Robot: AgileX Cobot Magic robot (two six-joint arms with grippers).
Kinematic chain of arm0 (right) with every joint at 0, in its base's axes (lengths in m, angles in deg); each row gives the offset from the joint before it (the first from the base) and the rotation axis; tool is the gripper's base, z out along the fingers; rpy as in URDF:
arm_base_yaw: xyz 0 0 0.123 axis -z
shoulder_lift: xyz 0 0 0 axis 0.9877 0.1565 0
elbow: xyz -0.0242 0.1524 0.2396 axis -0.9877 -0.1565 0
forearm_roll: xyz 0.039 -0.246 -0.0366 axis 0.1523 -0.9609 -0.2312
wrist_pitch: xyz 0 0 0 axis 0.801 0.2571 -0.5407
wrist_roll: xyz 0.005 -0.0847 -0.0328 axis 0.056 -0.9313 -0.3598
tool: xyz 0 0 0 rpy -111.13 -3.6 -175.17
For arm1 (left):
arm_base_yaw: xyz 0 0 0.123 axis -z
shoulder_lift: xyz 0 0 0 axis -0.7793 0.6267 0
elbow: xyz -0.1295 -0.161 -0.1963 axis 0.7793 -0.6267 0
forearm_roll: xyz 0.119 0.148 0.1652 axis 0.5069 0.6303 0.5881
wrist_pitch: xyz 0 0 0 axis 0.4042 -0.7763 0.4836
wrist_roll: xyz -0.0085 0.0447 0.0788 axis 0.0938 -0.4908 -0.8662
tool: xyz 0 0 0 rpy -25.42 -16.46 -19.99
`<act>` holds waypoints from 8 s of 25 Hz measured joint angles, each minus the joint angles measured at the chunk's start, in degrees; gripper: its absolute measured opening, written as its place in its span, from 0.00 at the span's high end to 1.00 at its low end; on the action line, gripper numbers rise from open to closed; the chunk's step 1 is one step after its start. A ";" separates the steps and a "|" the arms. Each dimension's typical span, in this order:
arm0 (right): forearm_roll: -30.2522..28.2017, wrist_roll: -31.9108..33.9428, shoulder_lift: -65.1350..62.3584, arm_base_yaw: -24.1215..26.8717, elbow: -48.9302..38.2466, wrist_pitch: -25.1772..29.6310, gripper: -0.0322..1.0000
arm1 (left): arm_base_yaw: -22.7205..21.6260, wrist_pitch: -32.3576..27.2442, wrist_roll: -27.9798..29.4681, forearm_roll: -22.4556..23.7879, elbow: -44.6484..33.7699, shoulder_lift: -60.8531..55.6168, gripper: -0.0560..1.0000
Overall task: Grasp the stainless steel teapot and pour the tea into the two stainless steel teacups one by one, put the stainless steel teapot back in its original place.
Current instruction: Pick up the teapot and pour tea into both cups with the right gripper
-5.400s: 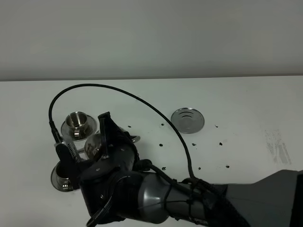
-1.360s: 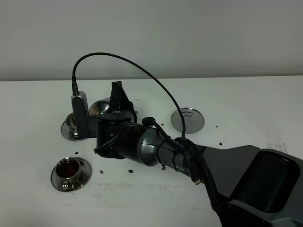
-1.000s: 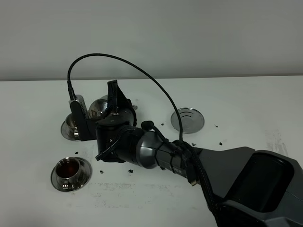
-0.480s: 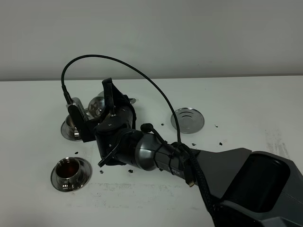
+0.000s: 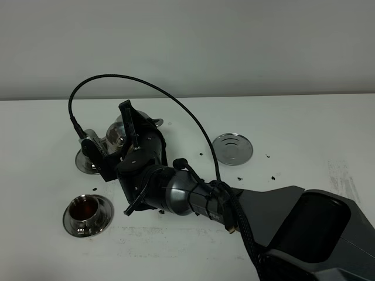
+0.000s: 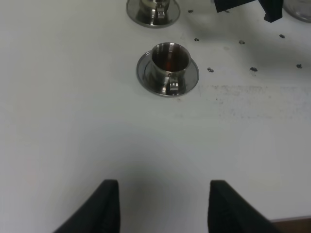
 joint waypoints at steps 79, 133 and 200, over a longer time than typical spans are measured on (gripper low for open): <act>-12.68 -4.71 0.00 1.14 0.00 -0.33 0.78 | 0.00 0.00 0.00 0.00 0.00 0.00 0.56; -12.70 -4.71 0.00 1.14 0.00 1.05 0.78 | 0.00 0.00 0.00 0.00 0.00 0.00 0.56; 38.97 -4.30 -11.68 2.23 0.00 3.42 0.78 | 0.00 0.00 0.00 0.00 0.00 0.00 0.56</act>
